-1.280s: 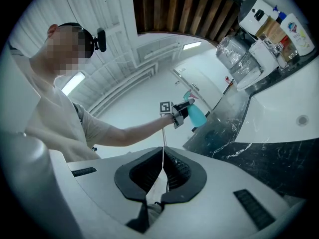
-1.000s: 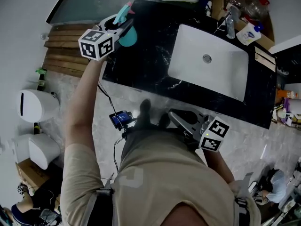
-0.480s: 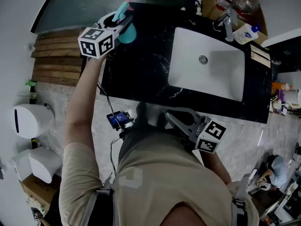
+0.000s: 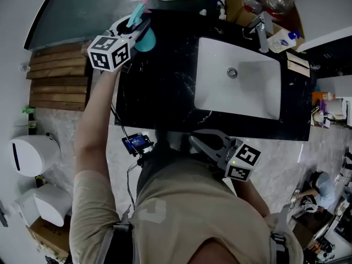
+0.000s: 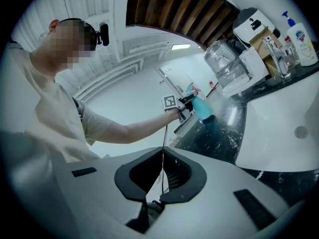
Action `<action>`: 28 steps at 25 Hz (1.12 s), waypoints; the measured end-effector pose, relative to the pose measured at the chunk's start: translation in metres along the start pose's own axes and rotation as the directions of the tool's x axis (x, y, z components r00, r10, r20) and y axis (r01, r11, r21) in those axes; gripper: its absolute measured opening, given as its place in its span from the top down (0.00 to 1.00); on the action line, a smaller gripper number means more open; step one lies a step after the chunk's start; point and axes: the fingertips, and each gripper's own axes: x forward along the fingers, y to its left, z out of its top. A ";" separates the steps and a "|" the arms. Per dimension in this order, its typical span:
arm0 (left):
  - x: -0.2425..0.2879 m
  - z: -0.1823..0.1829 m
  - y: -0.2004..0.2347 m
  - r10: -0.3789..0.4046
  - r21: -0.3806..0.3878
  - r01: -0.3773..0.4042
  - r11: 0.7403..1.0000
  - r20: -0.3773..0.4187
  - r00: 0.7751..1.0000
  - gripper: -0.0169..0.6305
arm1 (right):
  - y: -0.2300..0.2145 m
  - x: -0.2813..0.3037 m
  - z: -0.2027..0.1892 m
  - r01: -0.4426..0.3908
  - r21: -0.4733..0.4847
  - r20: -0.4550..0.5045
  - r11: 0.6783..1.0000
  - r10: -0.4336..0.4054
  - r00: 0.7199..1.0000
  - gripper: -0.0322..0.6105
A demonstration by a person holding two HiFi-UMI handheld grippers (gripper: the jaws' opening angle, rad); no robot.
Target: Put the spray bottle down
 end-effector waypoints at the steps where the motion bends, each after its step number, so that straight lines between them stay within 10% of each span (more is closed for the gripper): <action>1: 0.001 0.000 0.002 -0.002 -0.003 0.002 1.000 0.002 1.000 0.73 | 0.000 0.002 0.001 0.002 -0.003 -0.002 1.000 -0.002 1.000 0.92; 28: 0.042 0.004 0.027 0.014 0.033 -0.017 0.999 0.082 0.997 0.73 | -0.021 0.033 0.013 0.076 0.014 -0.037 0.997 -0.075 0.996 0.92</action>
